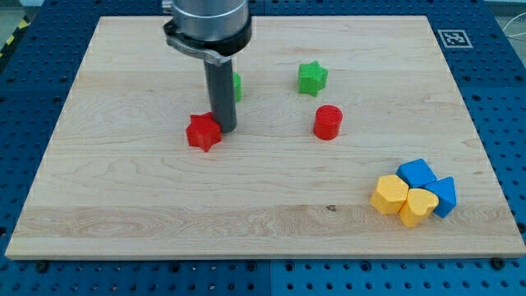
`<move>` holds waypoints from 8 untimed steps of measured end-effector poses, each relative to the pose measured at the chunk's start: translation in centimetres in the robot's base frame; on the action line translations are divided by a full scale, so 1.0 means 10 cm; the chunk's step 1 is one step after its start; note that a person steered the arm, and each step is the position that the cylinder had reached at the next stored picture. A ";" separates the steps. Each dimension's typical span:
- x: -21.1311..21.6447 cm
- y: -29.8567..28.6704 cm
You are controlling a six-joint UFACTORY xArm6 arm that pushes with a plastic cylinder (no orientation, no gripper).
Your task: Push the green star towards top center
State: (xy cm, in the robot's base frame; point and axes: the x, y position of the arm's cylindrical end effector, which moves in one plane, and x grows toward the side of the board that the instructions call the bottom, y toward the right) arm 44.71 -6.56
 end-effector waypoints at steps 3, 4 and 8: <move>-0.31 0.50; -0.43 0.70; -0.99 1.13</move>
State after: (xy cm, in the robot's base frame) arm 34.82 4.73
